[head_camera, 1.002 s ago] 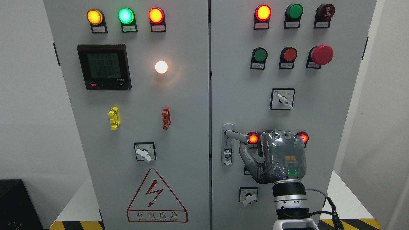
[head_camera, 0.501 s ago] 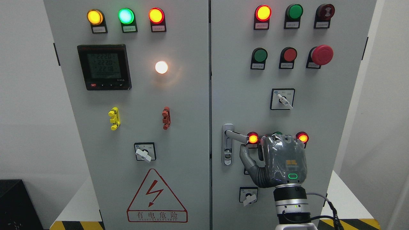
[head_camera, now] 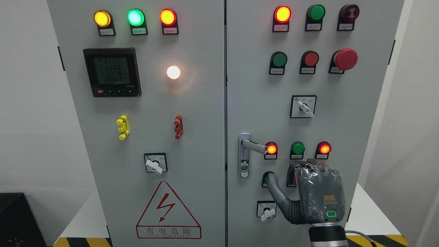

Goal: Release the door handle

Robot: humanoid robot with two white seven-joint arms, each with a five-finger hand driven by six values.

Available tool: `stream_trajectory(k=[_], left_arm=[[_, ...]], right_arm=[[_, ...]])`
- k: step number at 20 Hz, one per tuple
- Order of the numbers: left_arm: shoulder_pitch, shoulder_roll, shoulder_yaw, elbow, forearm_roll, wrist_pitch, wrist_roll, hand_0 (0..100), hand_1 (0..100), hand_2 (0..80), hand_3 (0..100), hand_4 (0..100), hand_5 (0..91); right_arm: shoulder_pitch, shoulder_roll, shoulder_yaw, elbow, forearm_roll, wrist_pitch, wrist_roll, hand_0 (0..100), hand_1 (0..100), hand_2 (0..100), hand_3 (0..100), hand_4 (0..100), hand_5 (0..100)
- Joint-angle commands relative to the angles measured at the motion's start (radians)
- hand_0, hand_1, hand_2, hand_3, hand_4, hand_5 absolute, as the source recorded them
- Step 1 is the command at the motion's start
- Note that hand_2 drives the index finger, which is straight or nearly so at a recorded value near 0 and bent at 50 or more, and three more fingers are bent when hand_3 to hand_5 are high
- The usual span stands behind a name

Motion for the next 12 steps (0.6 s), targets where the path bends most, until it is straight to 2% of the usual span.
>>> stream_trajectory(k=[1, 3, 5, 6, 7, 8, 12], left_arm=[[0.0, 0.0, -0.021, -0.02, 0.0, 0.0, 0.0, 0, 0, 2.3, 10, 1, 0.0], [0.0, 0.0, -0.021, -0.02, 0.0, 0.0, 0.0, 0, 0, 2.3, 10, 1, 0.0], [0.0, 0.0, -0.021, -0.02, 0.0, 0.0, 0.0, 0, 0, 2.3, 10, 1, 0.0], [0.0, 0.0, -0.021, -0.02, 0.0, 0.0, 0.0, 0, 0, 2.3, 10, 1, 0.0], [0.0, 0.0, -0.021, -0.02, 0.0, 0.0, 0.0, 0, 0, 2.3, 10, 1, 0.0], [0.0, 0.0, -0.021, -0.02, 0.0, 0.0, 0.0, 0, 0, 2.3, 10, 1, 0.0], [0.0, 0.0, -0.021, -0.02, 0.0, 0.0, 0.0, 0, 0, 2.3, 10, 1, 0.0]], right_arm=[[0.098, -0.091, -0.105, -0.137, -0.065, -0.05, -0.052, 43, 23, 26, 41, 36, 32], [0.099, -0.09, -0.145, -0.137, -0.1, -0.078, -0.054, 42, 22, 21, 32, 28, 24], [0.098, -0.09, -0.151, -0.137, -0.138, -0.078, -0.054, 41, 22, 8, 15, 15, 10], [0.098, -0.091, -0.15, -0.137, -0.142, -0.08, -0.054, 41, 22, 7, 14, 14, 9], [0.098, -0.091, -0.148, -0.137, -0.142, -0.08, -0.055, 41, 20, 1, 6, 7, 1], [0.099, -0.091, -0.148, -0.137, -0.142, -0.083, -0.055, 41, 19, 0, 0, 0, 0], [0.102, -0.088, -0.153, -0.135, -0.148, -0.118, -0.057, 39, 18, 0, 0, 0, 0]])
